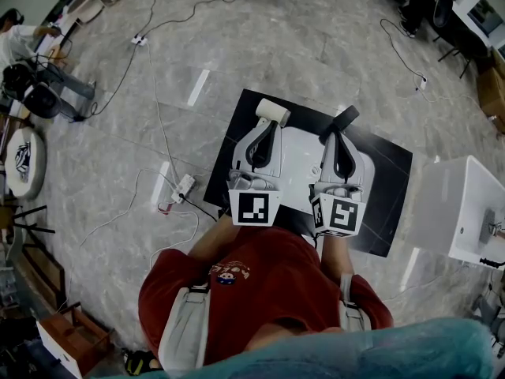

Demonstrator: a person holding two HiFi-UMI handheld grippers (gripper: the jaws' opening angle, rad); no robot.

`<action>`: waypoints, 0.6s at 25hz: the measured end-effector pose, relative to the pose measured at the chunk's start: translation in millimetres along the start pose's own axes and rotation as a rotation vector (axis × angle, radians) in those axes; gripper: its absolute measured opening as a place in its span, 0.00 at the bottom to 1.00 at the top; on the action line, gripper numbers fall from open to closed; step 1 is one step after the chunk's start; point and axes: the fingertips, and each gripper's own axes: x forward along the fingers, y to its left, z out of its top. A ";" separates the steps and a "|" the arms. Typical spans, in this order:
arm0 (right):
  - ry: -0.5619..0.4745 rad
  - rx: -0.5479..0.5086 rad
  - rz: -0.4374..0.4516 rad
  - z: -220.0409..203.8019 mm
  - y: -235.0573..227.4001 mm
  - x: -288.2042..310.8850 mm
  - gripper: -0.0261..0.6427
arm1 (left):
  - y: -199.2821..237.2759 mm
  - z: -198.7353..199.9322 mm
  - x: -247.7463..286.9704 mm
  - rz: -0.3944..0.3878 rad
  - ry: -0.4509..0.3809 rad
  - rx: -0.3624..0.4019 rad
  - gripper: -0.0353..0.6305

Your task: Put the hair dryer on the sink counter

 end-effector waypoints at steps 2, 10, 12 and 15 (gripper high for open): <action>-0.011 0.002 -0.011 0.5 -1.6 -0.1 0.04 | -0.1 0.2 0.5 0.000 0.000 0.006 0.06; 0.006 0.007 -0.006 -2.8 -1.5 2.8 0.04 | 1.1 -0.9 2.4 0.008 0.003 0.002 0.06; 0.009 0.006 -0.003 -4.2 -1.1 2.8 0.04 | 0.7 -1.9 2.5 0.009 0.003 0.006 0.06; 0.012 0.003 -0.001 -6.5 -0.3 3.4 0.04 | 0.4 -5.1 2.8 0.010 0.005 -0.004 0.06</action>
